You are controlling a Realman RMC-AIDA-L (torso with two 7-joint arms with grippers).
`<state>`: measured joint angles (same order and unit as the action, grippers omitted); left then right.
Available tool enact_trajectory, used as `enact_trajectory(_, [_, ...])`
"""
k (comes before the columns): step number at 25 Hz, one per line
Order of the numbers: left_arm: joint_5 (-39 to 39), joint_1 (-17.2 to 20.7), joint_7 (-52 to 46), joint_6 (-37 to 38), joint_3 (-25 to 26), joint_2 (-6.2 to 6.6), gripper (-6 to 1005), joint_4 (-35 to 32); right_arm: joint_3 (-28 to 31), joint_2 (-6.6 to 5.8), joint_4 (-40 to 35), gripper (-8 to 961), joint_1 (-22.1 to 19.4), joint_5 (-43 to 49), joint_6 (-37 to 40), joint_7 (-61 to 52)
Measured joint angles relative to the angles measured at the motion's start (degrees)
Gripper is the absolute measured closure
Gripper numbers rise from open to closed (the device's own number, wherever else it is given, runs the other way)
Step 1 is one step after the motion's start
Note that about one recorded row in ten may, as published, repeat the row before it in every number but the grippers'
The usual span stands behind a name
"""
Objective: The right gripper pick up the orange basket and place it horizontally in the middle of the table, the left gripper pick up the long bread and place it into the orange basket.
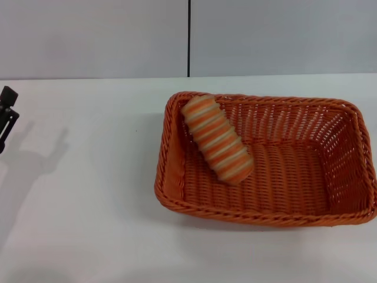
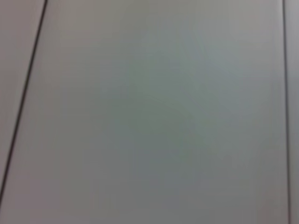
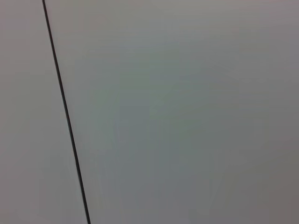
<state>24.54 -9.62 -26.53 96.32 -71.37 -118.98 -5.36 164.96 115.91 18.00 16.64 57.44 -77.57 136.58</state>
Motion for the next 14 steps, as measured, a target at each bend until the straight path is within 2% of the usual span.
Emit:
enact_trajectory(1, [-0.56, 0.05, 0.03, -0.02, 0.08, 0.01, 207, 0.39, -0.02, 0.59, -0.21, 364, 0.60, -0.49, -0.03, 1.37])
enact_trajectory(4, [-0.93, 0.19, 0.07, 0.84, 0.68, 0.09, 207, 0.94, -0.01, 1.21, -1.18, 364, 1.12, -0.66, -0.62, 2.39])
enact_trajectory(14, [-0.99, -1.61, 0.31, -1.43, 2.41, 0.33, 207, 2.32, 0.02, 0.46, -6.80, 364, 3.75, -3.26, 1.43, 12.51])
